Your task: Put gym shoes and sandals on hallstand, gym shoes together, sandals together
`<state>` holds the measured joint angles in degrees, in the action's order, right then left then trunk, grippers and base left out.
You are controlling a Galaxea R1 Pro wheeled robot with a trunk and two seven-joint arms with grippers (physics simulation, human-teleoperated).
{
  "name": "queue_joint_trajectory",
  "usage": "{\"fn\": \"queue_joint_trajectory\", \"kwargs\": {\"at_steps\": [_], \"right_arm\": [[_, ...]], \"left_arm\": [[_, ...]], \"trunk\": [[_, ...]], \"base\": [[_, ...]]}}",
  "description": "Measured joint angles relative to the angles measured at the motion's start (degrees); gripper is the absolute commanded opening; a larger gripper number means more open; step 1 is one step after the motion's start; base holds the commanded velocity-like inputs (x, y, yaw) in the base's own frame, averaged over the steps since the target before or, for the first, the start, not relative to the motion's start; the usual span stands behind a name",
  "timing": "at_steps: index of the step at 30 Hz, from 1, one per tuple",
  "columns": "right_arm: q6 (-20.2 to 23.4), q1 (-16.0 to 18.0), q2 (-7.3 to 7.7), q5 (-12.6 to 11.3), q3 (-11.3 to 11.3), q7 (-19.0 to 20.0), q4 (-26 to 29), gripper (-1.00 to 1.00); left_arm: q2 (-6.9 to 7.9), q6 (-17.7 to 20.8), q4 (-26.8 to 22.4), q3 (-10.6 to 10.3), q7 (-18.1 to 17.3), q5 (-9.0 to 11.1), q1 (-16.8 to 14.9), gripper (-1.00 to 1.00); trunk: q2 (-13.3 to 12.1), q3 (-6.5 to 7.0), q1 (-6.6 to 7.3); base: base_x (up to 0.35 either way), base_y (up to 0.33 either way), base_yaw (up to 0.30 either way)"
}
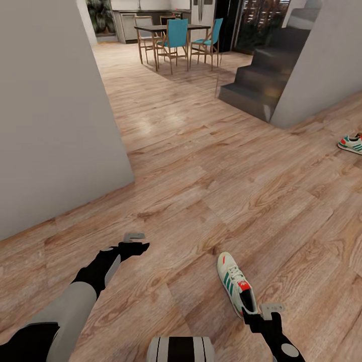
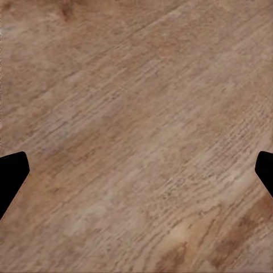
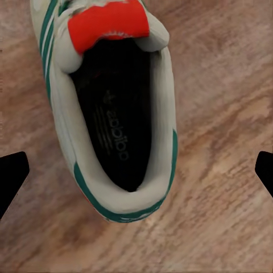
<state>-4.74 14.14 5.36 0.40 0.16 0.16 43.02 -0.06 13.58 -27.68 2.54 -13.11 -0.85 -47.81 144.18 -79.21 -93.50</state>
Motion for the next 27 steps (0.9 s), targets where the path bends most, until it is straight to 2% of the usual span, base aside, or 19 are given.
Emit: {"fn": "queue_joint_trajectory", "kwargs": {"at_steps": [9,27], "right_arm": [[0.0,0.0,0.0,0.0,0.0,0.0,0.1,1.0],[0.0,0.0,0.09,0.0,-0.1,0.0,0.0,1.0]], "left_arm": [[0.0,0.0,0.0,0.1,0.0,0.0,0.0,1.0],[0.0,-0.1,0.0,0.0,0.0,0.0,-0.1,1.0]], "trunk": [[0.0,0.0,0.0],[0.0,-0.25,-0.04]], "base": [[0.128,0.086,0.0],[0.012,0.008,0.0]]}}
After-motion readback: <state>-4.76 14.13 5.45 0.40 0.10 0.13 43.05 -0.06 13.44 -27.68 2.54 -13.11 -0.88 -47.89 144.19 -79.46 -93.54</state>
